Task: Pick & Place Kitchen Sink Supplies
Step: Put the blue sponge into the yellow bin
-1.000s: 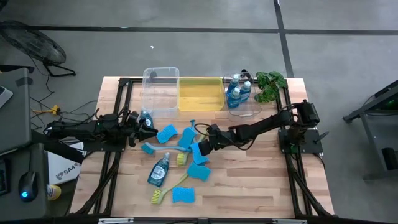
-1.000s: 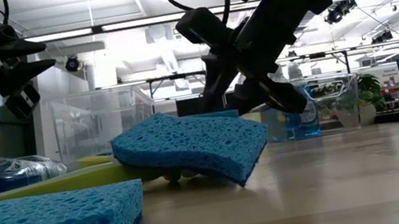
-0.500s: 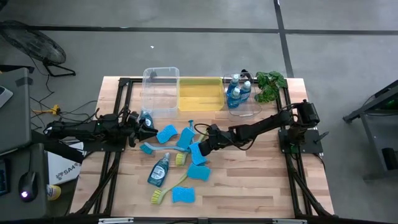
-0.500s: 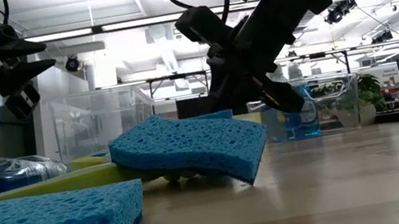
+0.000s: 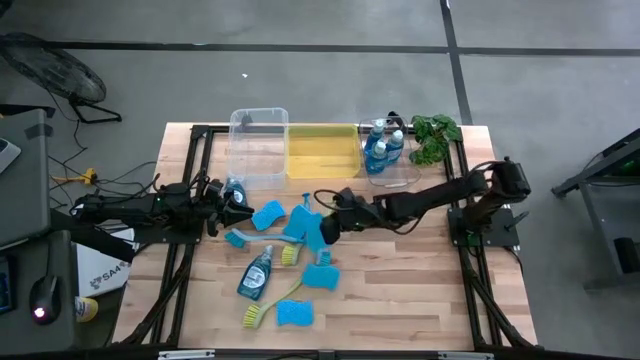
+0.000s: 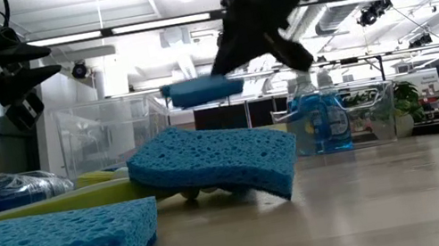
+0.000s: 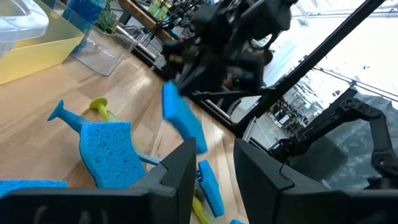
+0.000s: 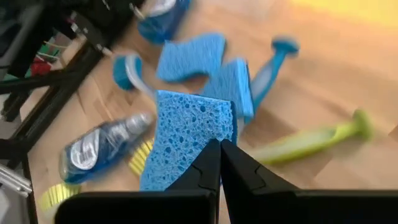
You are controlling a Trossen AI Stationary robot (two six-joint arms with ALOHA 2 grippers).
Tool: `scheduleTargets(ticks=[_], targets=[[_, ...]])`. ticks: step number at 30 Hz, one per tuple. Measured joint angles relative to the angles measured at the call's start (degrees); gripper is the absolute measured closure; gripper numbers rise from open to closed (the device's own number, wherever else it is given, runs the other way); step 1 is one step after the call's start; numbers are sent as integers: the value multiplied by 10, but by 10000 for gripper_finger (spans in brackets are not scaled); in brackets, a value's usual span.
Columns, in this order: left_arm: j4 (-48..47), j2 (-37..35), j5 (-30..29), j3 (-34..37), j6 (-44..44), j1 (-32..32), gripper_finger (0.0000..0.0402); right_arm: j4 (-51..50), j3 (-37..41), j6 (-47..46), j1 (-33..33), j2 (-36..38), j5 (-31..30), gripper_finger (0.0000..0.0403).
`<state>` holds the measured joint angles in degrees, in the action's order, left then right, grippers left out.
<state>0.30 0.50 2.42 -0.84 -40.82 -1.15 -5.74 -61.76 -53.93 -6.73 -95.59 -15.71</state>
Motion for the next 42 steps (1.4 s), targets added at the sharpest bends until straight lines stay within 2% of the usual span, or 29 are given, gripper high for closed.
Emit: scheduleTargets(ticks=[6, 17, 27, 31, 42], targets=[[0, 0, 0, 0, 0, 0, 296, -84, -63, 81, 33, 25, -4, 403], [0, 0, 0, 0, 0, 0, 296, -254, -200, 306, 142, 29, 77, 403], [0, 0, 0, 0, 0, 0, 296, -276, -219, 482, 228, 28, 140, 403], [0, 0, 0, 0, 0, 0, 296, -269, -219, 488, 266, 28, 145, 403], [0, 0, -1, 0, 0, 0, 296, -268, -218, 372, 344, -6, 83, 403]])
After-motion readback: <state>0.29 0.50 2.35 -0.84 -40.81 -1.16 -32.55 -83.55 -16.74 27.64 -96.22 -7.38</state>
